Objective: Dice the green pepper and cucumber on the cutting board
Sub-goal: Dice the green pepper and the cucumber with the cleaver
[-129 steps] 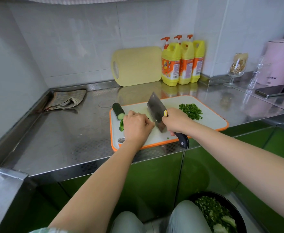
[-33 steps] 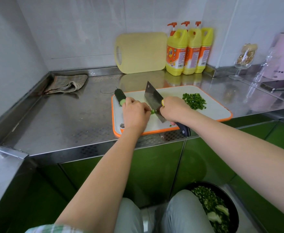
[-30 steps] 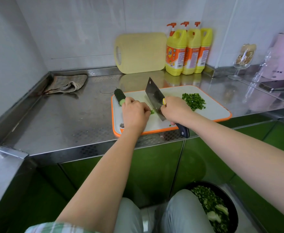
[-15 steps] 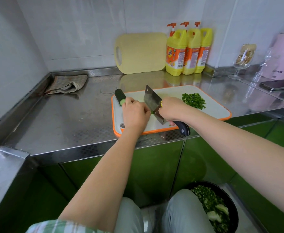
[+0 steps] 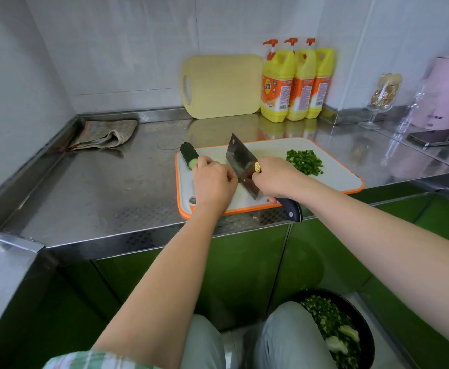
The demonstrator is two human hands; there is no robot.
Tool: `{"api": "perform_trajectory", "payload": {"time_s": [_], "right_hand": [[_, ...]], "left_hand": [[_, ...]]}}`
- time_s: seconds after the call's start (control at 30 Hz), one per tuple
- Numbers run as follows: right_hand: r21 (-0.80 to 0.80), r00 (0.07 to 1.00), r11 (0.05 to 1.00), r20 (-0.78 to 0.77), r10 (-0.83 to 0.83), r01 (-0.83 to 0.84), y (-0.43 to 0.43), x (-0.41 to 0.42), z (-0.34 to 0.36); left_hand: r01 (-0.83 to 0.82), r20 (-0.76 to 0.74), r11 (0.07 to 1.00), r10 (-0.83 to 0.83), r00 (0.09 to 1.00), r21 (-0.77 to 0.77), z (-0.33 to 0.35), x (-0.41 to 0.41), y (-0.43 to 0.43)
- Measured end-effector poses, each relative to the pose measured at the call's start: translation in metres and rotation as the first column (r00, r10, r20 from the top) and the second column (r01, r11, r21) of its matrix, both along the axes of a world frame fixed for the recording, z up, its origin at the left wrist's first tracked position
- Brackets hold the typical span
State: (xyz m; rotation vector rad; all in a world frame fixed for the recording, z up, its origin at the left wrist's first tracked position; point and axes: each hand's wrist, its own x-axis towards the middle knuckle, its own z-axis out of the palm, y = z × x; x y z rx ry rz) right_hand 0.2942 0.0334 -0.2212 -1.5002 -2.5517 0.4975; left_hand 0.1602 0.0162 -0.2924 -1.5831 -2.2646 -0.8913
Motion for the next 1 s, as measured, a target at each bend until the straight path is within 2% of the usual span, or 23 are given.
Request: {"api": "perform_trajectory", "payload": {"time_s": [0.33, 0.5, 0.6, 0.73, 0.87, 1.0], "right_hand": [[-0.054, 0.995, 0.998, 0.096, -0.040, 0.045, 0.004, -0.017, -0.001], [-0.082, 0.994, 0.991, -0.030, -0.106, 0.103, 0.016, -0.009, -0.008], [-0.112, 0.976, 0.984, -0.149, -0.158, 0.142, 0.024, 0.003, -0.012], [-0.172, 0.933, 0.982, -0.336, -0.133, 0.078, 0.019, 0.012, -0.012], [-0.218, 0.953, 0.976, -0.294, -0.080, 0.015, 0.001, 0.001, -0.014], [-0.261, 0.963, 0.965, -0.250, -0.098, 0.031, 0.002, 0.004, -0.018]], "left_hand": [[0.011, 0.011, 1.000, -0.011, 1.000, -0.002, 0.000, -0.001, 0.000], [0.055, 0.091, 0.998, -0.055, 0.994, 0.006, 0.000, -0.002, -0.001], [0.080, 0.212, 0.992, -0.100, 0.972, 0.098, -0.001, -0.004, -0.005], [0.005, 0.249, 0.983, -0.051, 0.967, 0.184, 0.001, -0.004, -0.014], [-0.120, 0.270, 0.979, 0.072, 0.960, 0.165, -0.001, -0.004, -0.023], [-0.113, 0.277, 0.992, 0.095, 0.956, 0.053, -0.002, -0.005, -0.031]]}}
